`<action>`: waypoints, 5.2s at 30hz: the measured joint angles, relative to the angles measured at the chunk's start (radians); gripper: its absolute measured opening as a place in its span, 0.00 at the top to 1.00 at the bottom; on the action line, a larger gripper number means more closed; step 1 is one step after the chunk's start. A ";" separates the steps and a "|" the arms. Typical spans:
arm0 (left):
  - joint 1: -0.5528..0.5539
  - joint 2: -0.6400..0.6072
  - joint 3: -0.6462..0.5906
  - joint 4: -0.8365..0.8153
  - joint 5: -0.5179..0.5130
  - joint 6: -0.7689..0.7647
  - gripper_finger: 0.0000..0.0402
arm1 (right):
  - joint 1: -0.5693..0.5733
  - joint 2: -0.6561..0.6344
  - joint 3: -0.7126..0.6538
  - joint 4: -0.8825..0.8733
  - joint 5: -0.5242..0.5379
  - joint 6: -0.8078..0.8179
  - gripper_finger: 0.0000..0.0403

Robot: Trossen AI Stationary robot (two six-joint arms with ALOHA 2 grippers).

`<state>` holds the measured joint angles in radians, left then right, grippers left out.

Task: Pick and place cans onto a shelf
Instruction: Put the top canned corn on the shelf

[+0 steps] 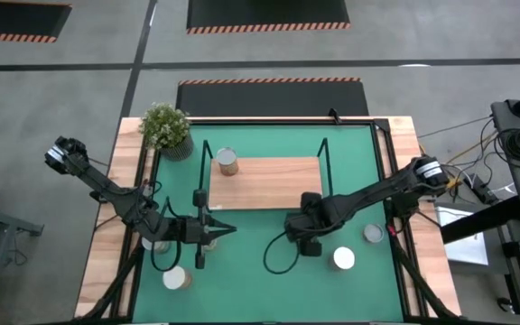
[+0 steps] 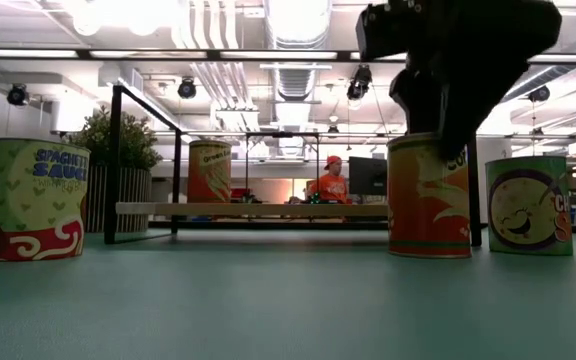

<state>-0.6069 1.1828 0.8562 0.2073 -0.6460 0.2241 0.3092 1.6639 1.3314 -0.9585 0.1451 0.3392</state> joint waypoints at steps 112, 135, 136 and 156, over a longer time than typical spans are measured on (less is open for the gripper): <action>0.000 -0.001 0.000 0.001 0.000 0.007 1.00 | -0.314 0.091 0.032 0.710 -0.047 -0.471 0.98; 0.000 -0.001 0.000 0.001 0.000 0.007 1.00 | -0.306 0.200 0.023 0.962 0.067 -0.542 0.98; 0.000 -0.001 0.000 0.001 0.000 0.007 1.00 | -0.307 0.199 0.023 0.962 0.067 -0.542 0.98; 0.000 -0.001 0.000 0.001 -0.001 0.014 1.00 | -0.340 0.201 0.022 1.014 0.169 -0.559 0.98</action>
<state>-0.6067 1.1820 0.8562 0.2083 -0.6468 0.2383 -0.0303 1.8652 1.3537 0.0558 0.3140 -0.2201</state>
